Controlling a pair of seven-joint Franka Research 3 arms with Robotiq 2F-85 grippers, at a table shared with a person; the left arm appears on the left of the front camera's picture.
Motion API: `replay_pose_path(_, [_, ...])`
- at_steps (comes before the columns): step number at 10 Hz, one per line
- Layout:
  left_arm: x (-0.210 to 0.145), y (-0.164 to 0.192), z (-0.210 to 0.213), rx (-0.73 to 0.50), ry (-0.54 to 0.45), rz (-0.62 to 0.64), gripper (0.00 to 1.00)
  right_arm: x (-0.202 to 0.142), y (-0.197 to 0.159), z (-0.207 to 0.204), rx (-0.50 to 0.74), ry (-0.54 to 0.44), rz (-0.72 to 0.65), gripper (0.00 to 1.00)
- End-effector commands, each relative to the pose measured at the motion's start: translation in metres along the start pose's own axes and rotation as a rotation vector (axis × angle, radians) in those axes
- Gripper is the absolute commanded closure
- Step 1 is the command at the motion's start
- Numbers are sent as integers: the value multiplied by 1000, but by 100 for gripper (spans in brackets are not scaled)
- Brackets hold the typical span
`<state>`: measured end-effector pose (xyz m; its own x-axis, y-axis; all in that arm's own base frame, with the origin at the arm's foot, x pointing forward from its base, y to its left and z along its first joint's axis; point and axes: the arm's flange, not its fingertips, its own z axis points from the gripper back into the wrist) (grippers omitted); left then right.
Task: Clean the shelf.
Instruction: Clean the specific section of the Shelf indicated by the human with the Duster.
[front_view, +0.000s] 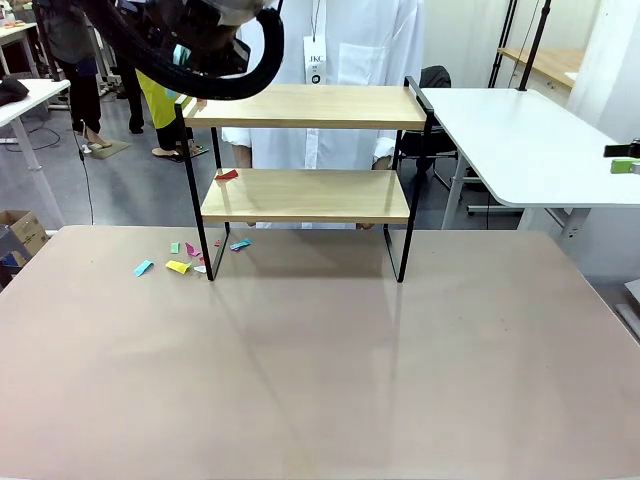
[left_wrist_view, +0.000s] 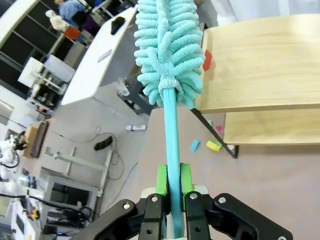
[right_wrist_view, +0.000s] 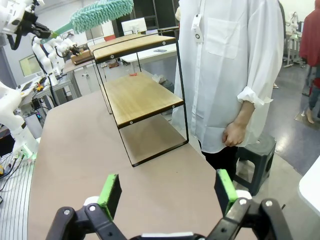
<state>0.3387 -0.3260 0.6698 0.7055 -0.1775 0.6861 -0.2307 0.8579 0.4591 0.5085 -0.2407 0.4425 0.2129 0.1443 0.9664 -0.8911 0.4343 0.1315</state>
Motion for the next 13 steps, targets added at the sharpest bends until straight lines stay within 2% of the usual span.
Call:
replay_pose_path(1, [-7,17,-1,-169,7,93,87,3,1,0,1,4,5,0])
replay_pose_path(4, [-16,27,-5,-291,25,154,87,3,1,0,1,4,5,0])
replay_pose_path(7, [-26,69,-1,-573,-15,111,87,3,1,0,1,4,5,0])
replay_pose_path(9, [-38,97,-3,-773,-33,16,87,3,1,0,1,4,5,0])
replay_pose_path(11, [-51,115,-7,-918,-33,-102,87,3,1,0,1,4,5,0])
replay_pose_path(13, [-59,139,-7,-1045,-99,-215,87,3,1,0,1,4,5,0])
